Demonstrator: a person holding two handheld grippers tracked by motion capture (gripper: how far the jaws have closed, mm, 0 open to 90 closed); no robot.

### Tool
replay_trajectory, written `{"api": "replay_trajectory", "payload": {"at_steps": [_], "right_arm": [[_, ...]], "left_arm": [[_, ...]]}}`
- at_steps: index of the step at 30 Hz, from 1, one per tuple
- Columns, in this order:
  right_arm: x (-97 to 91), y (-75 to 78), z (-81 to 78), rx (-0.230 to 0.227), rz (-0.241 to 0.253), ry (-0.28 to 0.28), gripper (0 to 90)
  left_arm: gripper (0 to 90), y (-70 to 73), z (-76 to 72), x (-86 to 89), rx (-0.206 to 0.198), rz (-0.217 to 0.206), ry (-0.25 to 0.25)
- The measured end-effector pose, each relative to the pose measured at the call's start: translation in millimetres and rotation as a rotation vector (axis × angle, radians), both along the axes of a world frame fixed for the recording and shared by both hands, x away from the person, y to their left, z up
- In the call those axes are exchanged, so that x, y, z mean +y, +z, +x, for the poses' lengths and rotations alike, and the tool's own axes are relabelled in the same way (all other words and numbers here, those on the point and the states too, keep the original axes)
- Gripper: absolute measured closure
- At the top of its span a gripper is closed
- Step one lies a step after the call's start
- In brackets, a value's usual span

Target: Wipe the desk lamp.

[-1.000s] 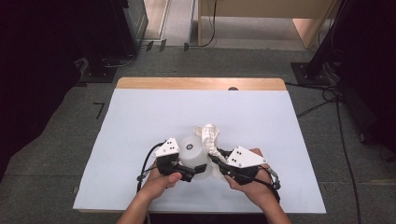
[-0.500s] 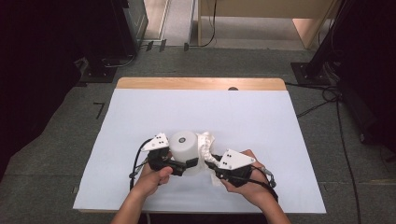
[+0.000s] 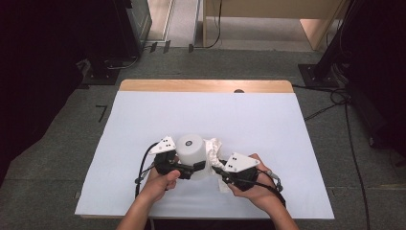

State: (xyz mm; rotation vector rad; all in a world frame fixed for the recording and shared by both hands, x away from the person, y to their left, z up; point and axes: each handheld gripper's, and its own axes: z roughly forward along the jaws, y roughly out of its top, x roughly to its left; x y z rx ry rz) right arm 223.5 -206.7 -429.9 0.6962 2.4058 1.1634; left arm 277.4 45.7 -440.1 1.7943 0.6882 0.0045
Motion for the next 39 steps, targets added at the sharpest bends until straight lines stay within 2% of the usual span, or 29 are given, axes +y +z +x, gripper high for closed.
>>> {"api": "replay_trajectory", "payload": {"at_steps": [2,4,6,8,11,12,14,15,17,18,19,20,22,23,27,30,33,35,37,39], "right_arm": [[1.2,-0.2,0.4,0.004,0.000,0.001,74.4],[0.6,3.4,-0.7,-0.019,0.017,-0.004,74.4],[-0.9,8.6,-2.7,-0.044,0.048,-0.019,74.4],[-3.6,13.9,-4.3,-0.084,0.072,-0.040,74.4],[-8.5,19.6,-6.3,-0.122,0.129,-0.065,74.5],[-9.3,20.2,-6.9,-0.121,0.140,-0.071,74.5],[-8.6,18.3,-6.1,-0.113,0.132,-0.059,74.6],[-7.9,15.7,-5.1,-0.098,0.117,-0.053,74.6],[-5.3,7.4,-1.3,-0.035,0.068,-0.044,74.5],[-4.2,3.8,0.7,-0.026,0.040,-0.041,74.4],[-3.7,-0.4,2.9,-0.005,0.008,-0.056,74.3],[-5.3,-1.4,5.1,0.010,0.011,-0.075,74.3],[-11.3,0.7,9.0,0.024,0.057,-0.105,74.3],[-14.4,2.5,10.2,0.018,0.072,-0.114,74.3],[-24.7,9.0,10.5,0.007,0.113,-0.152,74.4],[-29.3,11.2,10.3,-0.002,0.134,-0.172,74.4],[-32.9,12.5,10.9,-0.018,0.147,-0.185,74.4],[-35.0,13.0,11.5,-0.021,0.159,-0.193,74.4],[-36.4,12.6,12.3,-0.022,0.168,-0.198,74.4],[-36.7,11.2,12.7,-0.015,0.168,-0.209,74.4]], "left_arm": [[7.9,-0.7,-0.3,0.5,0.001,0.005,-0.011],[7.9,-1.8,-1.6,-2.3,0.000,0.023,-0.037],[7.9,-3.9,-4.5,-8.6,-0.017,0.061,-0.061],[7.9,-5.7,-7.4,-15.1,-0.022,0.085,-0.084],[7.9,-5.4,-8.7,-18.9,-0.027,0.075,-0.086],[7.9,-4.6,-8.6,-18.7,-0.026,0.068,-0.086],[7.9,-3.6,-7.8,-16.3,-0.031,0.059,-0.071],[7.9,-3.1,-6.5,-14.1,-0.033,0.056,-0.060],[7.9,-2.3,-4.4,-10.0,-0.028,0.040,-0.032],[7.9,-1.6,-3.1,-6.8,-0.032,0.033,-0.016],[7.9,-1.2,-2.8,-4.9,-0.051,0.040,0.007],[7.9,-1.1,-3.5,-4.4,-0.091,0.069,0.040],[7.9,-4.5,-5.6,-6.9,-0.171,0.168,0.111],[7.9,-7.3,-4.7,-7.4,-0.179,0.204,0.135],[7.7,-21.4,0.8,-8.0,-0.175,0.257,0.213],[7.7,-32.5,2.4,-11.6,-0.182,0.331,0.228],[7.6,-37.6,0.2,-11.8,-0.200,0.323,0.229],[7.1,-38.0,-1.5,-12.5,-0.227,0.339,0.242],[3.8,-38.2,-3.8,-12.7,-0.236,0.349,0.280],[0.5,-39.0,-7.5,-14.2,-0.221,0.352,0.338]]}}
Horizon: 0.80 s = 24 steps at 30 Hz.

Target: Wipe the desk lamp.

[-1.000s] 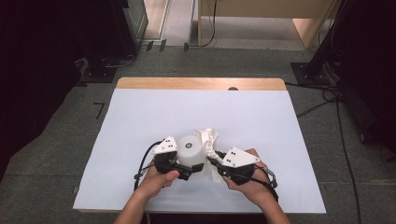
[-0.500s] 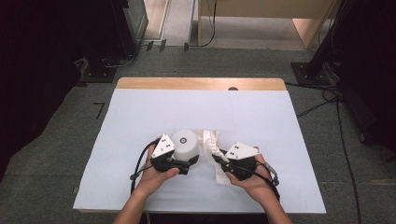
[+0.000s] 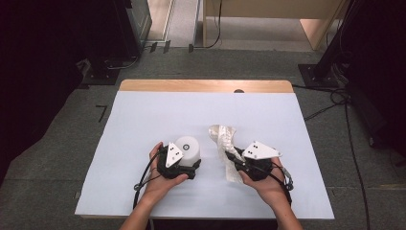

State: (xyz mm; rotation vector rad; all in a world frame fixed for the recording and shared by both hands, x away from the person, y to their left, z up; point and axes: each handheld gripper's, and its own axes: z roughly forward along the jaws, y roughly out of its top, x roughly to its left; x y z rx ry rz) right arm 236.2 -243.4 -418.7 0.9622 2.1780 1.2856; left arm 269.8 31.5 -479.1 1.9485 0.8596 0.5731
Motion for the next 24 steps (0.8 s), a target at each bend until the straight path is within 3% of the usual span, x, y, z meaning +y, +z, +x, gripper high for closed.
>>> {"api": "replay_trajectory", "payload": {"at_steps": [3,6,10,13,16,18,19,21,23,24], "right_arm": [[0.1,-3.6,1.6,0.007,-0.006,-0.002,74.4],[-0.7,-7.4,4.0,0.017,-0.009,-0.006,74.4],[-1.3,-9.6,3.8,0.023,-0.009,-0.008,74.4],[-1.9,-8.5,3.5,0.014,-0.002,-0.006,74.4],[-2.2,-6.8,2.0,0.006,0.001,-0.002,74.4],[-1.6,-5.7,1.0,-0.002,0.003,0.005,74.4],[-1.1,-5.1,0.5,-0.008,0.003,0.006,74.4],[0.4,-3.5,-0.2,-0.022,0.006,0.009,74.4],[3.2,-1.2,-2.2,-0.039,0.009,0.015,74.4],[5.5,0.3,-4.1,-0.044,0.016,0.016,74.4]], "left_arm": [[0.0,1.9,-12.9,-8.1,-0.030,-0.007,0.153],[0.0,2.6,-21.2,-23.5,-0.043,0.029,0.287],[2.7,-4.8,-18.4,-38.3,-0.053,0.071,0.355],[5.7,-4.5,-15.8,-36.6,-0.040,0.047,0.362],[6.4,-3.1,-13.3,-30.2,-0.027,0.040,0.318],[7.0,0.2,-10.3,-23.2,-0.007,0.006,0.255],[7.1,3.4,-8.5,-17.7,0.010,-0.042,0.197],[7.2,11.7,-3.2,-7.6,0.083,-0.156,0.055],[7.2,19.9,2.8,0.8,0.168,-0.269,-0.126],[7.2,23.5,3.3,3.7,0.183,-0.310,-0.182]]}}
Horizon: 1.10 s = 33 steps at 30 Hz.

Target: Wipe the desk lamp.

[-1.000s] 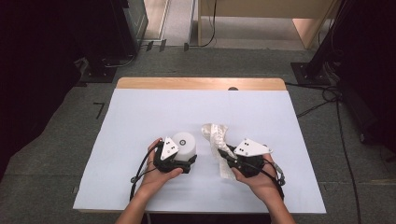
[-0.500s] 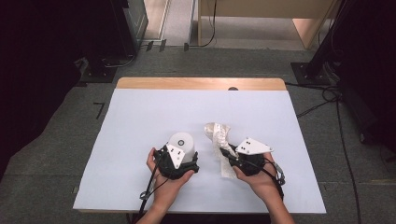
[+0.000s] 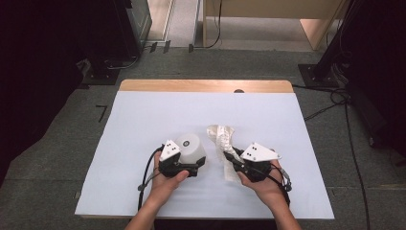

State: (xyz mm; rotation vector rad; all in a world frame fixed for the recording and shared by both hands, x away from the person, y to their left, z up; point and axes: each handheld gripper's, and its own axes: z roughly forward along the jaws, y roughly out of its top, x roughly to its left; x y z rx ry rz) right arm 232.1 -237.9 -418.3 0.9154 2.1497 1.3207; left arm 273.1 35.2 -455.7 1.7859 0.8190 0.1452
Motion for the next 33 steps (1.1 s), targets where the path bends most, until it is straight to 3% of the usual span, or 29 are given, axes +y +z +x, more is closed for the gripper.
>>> {"api": "replay_trajectory", "payload": {"at_steps": [2,4,9,14,16,19,22,24,27,30,33], "right_arm": [[5.7,3.7,-3.7,-0.028,0.005,0.013,74.4],[11.6,8.4,-8.3,-0.055,0.008,0.027,74.4],[20.7,18.7,-17.1,-0.105,0.023,0.045,74.3],[23.8,18.0,-18.9,-0.097,0.007,0.080,74.4],[23.3,15.9,-17.2,-0.071,-0.012,0.103,74.3],[23.6,7.6,-11.9,0.012,-0.087,0.152,74.3],[25.3,2.9,-10.1,0.041,-0.124,0.179,74.3],[25.2,6.0,-10.2,0.020,-0.117,0.172,74.4],[23.3,15.2,-13.7,-0.023,-0.065,0.137,74.4],[21.7,22.4,-18.3,-0.080,-0.027,0.114,74.4],[20.3,20.7,-17.6,-0.063,-0.037,0.134,74.4]], "left_arm": [[7.3,5.6,-0.5,2.7,0.007,-0.050,-0.088],[7.3,9.1,-2.7,2.6,-0.005,-0.066,-0.160],[7.4,10.2,-7.4,-4.8,0.005,-0.098,-0.241],[7.4,10.5,-6.9,-4.0,0.008,-0.096,-0.246],[7.4,11.7,-4.7,0.3,0.015,-0.114,-0.227],[7.5,13.2,-1.0,8.2,0.020,-0.144,-0.202],[7.7,13.4,0.0,11.3,0.025,-0.156,-0.197],[7.7,11.9,-0.4,8.8,0.031,-0.142,-0.209],[7.8,7.8,-3.5,-0.3,0.032,-0.102,-0.238],[7.8,5.8,-5.3,-6.3,0.029,-0.090,-0.256],[7.8,7.3,-3.9,-3.3,0.029,-0.095,-0.241]]}}
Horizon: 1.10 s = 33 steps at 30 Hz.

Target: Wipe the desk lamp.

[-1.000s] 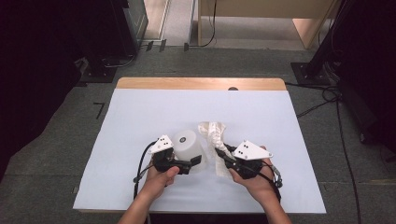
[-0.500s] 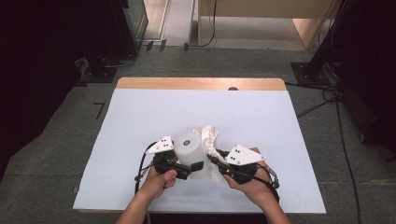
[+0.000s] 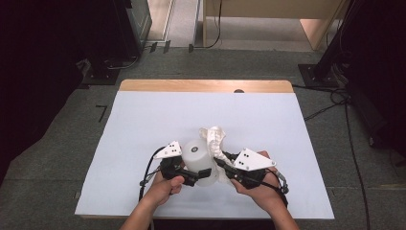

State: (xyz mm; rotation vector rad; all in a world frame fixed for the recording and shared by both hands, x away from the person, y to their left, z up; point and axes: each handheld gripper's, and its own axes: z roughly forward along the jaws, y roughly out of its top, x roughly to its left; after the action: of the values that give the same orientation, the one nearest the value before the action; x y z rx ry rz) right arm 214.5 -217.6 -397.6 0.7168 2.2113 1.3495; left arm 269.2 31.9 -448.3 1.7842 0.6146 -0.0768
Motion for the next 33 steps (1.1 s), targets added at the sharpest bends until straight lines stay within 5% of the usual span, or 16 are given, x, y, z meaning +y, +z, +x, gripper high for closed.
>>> {"api": "replay_trajectory", "payload": {"at_steps": [4,6,15,20,23,28,33], "right_arm": [[2.8,-14.0,6.4,0.100,-0.095,0.046,74.2],[4.1,-18.1,7.7,0.114,-0.132,0.062,74.2],[-2.1,-0.7,2.4,-0.003,-0.019,0.001,74.3],[0.0,-12.7,6.4,0.074,-0.098,0.043,74.2],[-1.5,-16.1,9.9,0.087,-0.119,0.022,74.2],[-15.0,-11.0,13.6,0.064,-0.076,-0.050,74.2],[-27.9,-6.9,15.8,0.049,-0.033,-0.111,74.4]], "left_arm": [[7.9,2.4,4.2,10.0,0.003,-0.024,0.028],[7.9,2.8,5.2,12.2,0.006,-0.034,0.030],[8.0,-0.1,-1.3,-0.9,-0.018,0.022,-0.007],[8.0,2.7,1.4,6.3,-0.024,0.012,0.019],[8.0,3.3,3.3,10.5,-0.041,0.010,0.056],[8.0,-7.5,4.2,7.5,-0.164,0.199,0.203],[7.8,-21.2,6.5,2.8,-0.264,0.335,0.297]]}}
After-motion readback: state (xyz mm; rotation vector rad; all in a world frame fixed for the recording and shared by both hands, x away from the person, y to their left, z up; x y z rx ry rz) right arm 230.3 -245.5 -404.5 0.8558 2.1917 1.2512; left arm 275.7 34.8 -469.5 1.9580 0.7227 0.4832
